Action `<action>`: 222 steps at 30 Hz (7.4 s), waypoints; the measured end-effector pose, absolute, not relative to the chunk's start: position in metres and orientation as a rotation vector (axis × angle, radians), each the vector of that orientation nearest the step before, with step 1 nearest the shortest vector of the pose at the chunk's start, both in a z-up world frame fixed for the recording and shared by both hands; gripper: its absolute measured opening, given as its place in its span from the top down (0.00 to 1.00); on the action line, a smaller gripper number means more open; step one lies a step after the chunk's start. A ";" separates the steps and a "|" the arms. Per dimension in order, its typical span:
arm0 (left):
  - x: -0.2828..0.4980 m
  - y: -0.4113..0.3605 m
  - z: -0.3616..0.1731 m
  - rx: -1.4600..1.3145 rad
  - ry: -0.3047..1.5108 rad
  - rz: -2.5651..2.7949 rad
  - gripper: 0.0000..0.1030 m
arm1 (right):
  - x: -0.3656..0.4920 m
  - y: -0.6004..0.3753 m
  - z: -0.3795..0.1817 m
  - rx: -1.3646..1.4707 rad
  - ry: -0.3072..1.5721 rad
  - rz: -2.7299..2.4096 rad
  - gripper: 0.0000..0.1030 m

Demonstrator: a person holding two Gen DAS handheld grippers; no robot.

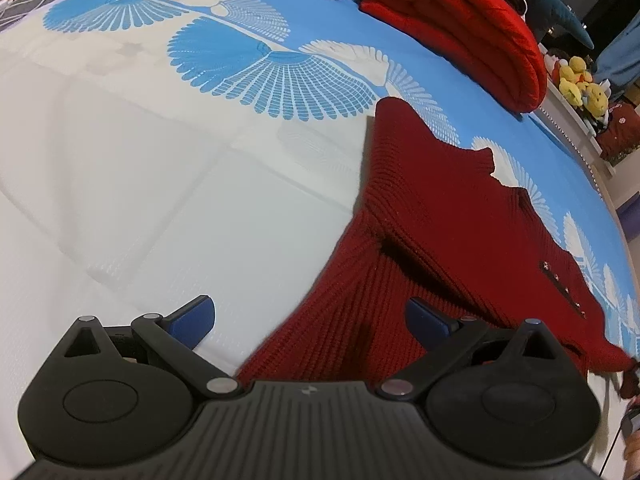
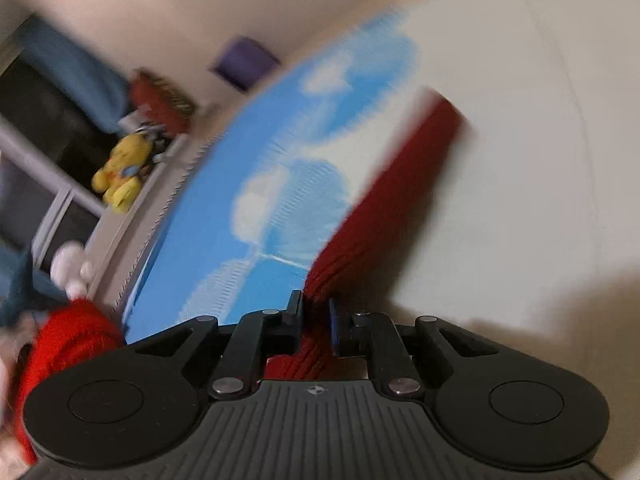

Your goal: Fold small clothes

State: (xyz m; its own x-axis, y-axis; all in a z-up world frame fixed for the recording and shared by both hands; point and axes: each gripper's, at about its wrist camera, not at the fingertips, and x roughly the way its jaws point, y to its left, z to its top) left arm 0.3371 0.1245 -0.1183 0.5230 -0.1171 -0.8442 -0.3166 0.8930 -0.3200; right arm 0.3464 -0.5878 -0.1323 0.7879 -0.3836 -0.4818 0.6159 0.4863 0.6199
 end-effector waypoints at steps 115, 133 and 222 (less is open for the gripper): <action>0.153 0.120 -0.138 -0.072 0.988 0.070 0.00 | 0.123 -0.387 -0.155 0.292 0.954 -0.195 0.13; 0.158 0.120 -0.136 -0.078 0.993 0.067 0.00 | 0.127 -0.379 -0.159 0.234 0.978 -0.191 0.11; 0.339 0.143 -0.111 -0.701 0.928 -0.075 0.89 | 0.283 -0.416 -0.138 0.732 0.894 -0.134 0.83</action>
State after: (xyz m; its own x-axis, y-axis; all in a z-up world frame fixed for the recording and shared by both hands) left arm 0.3393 0.1435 -0.1109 0.6138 -0.3488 -0.7082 -0.2311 0.7784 -0.5837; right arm 0.2830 -0.4163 -0.1384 0.6357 0.1862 -0.7491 0.3976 0.7528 0.5246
